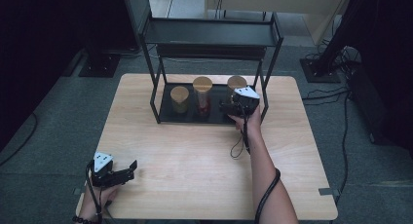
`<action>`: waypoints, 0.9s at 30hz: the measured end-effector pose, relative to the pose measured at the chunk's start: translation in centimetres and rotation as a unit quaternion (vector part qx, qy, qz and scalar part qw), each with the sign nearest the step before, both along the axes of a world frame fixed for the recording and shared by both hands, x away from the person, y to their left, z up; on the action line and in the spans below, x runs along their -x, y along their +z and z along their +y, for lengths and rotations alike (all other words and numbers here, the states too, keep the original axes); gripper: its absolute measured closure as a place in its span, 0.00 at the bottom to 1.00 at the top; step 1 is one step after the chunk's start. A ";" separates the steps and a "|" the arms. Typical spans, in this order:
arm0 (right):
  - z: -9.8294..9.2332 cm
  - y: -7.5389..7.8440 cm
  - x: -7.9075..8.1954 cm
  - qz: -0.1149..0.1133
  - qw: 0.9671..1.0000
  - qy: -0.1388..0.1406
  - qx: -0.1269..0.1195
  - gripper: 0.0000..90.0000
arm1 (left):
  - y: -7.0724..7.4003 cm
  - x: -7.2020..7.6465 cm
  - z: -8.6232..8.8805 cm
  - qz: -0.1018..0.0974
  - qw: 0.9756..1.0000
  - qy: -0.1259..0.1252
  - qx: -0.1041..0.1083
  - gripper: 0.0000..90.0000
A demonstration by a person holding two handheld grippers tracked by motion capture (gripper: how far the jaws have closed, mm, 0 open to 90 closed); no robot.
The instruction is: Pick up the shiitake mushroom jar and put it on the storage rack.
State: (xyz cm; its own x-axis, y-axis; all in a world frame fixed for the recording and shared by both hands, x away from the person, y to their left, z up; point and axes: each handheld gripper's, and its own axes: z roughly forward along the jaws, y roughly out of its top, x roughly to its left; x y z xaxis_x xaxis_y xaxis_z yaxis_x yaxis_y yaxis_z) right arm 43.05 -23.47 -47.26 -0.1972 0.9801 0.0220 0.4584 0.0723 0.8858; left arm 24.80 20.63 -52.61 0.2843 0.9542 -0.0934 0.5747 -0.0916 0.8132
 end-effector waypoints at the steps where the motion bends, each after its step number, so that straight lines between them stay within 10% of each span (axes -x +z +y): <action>1: 0.0 0.0 0.0 0.001 1.000 0.000 0.002 0.00 | 0.0 0.0 0.0 0.000 1.000 0.000 0.000 0.00; 27: 0.1 -0.1 2.5 -0.019 1.000 -0.006 0.005 0.01 | 0.0 0.0 0.0 -0.001 1.000 -0.001 -0.001 0.00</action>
